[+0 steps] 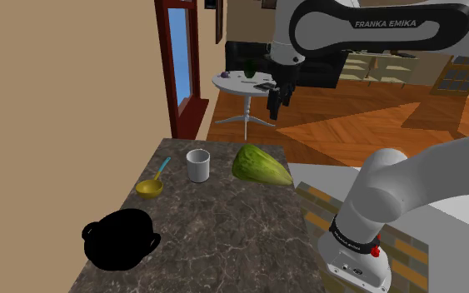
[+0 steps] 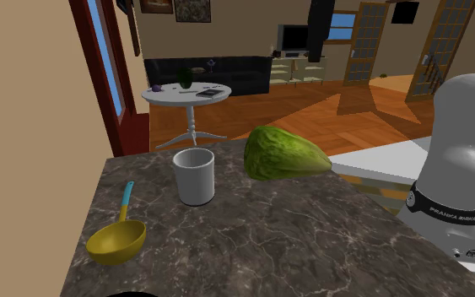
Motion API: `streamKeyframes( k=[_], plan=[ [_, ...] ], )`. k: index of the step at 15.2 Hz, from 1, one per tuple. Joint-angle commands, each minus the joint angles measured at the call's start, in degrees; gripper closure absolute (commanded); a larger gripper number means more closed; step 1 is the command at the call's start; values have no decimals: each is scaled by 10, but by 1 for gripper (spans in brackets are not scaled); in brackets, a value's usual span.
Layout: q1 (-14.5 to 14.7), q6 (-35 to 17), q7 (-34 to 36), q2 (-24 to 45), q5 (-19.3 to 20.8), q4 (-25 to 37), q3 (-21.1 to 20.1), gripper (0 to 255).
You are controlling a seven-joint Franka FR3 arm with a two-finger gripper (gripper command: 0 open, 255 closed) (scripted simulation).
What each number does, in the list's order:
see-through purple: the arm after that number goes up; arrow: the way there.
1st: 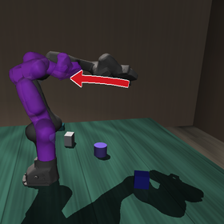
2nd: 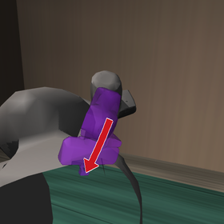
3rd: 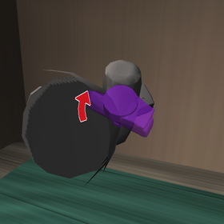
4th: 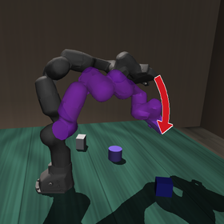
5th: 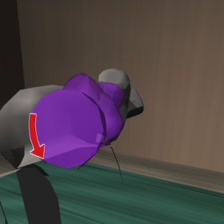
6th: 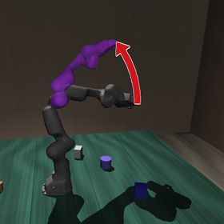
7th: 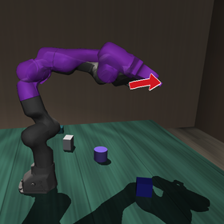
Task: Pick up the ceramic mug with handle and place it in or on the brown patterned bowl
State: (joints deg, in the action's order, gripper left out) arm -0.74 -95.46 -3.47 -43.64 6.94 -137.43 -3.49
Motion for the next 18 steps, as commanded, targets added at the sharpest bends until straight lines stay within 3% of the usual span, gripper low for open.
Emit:
streamKeyframes(
  k=[1,9,18],
  plan=[
    [0,0,0,0,0,0,0,0],
    [17,-105,71,132,-34,14,-50,0],
    [28,-199,149,310,-39,86,-102,0]
  ],
)
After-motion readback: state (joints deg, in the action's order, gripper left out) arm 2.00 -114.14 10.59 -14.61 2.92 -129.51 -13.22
